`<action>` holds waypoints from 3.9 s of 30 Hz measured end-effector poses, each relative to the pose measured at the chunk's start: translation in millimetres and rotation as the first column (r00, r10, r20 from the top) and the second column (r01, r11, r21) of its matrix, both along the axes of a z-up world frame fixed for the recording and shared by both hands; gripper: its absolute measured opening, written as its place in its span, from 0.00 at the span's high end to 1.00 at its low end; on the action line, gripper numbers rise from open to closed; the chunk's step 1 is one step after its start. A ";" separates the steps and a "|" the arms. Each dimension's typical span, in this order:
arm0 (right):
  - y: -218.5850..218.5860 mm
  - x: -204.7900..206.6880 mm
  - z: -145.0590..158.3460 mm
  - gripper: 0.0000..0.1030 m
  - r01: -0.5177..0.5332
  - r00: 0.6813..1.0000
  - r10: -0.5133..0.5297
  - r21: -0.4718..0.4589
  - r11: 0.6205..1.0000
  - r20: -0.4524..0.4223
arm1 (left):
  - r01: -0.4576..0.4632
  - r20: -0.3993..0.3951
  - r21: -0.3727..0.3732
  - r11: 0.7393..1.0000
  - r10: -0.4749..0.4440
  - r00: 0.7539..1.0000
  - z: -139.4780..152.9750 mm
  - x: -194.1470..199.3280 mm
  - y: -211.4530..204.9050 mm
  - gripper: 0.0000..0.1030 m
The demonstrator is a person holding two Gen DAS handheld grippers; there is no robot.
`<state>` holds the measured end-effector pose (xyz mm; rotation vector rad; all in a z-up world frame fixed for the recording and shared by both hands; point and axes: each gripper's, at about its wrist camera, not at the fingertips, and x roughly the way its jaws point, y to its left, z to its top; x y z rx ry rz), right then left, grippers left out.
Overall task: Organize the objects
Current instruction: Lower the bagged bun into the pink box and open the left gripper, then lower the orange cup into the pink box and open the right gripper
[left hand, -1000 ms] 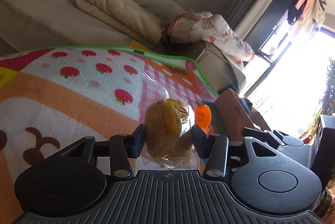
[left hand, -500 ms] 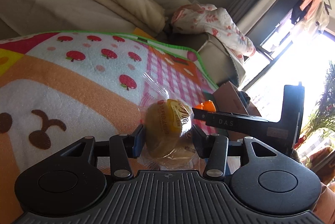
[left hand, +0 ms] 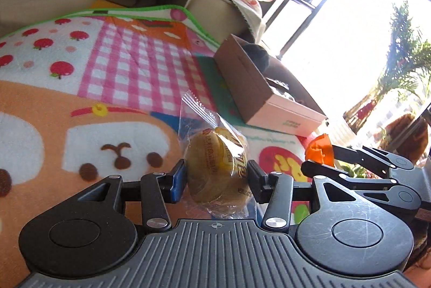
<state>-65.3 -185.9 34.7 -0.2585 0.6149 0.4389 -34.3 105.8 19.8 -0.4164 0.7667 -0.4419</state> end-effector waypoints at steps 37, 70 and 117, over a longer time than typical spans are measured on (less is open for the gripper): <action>-132.8 -28.3 -45.0 0.42 0.325 0.945 -0.320 0.241 0.914 -0.060 | 0.066 0.156 0.359 0.931 -0.129 0.979 33.7 166.5 -190.5 0.46; -114.9 170.0 89.5 0.42 0.347 0.936 -0.348 0.290 0.892 -0.051 | 0.051 0.088 0.136 0.989 -0.064 0.994 -3.6 43.0 -67.9 0.50; -95.7 52.6 -69.6 0.00 0.361 0.930 -0.355 0.059 0.931 -0.094 | -0.178 0.221 0.458 0.871 0.082 0.972 -25.3 14.8 -159.4 0.42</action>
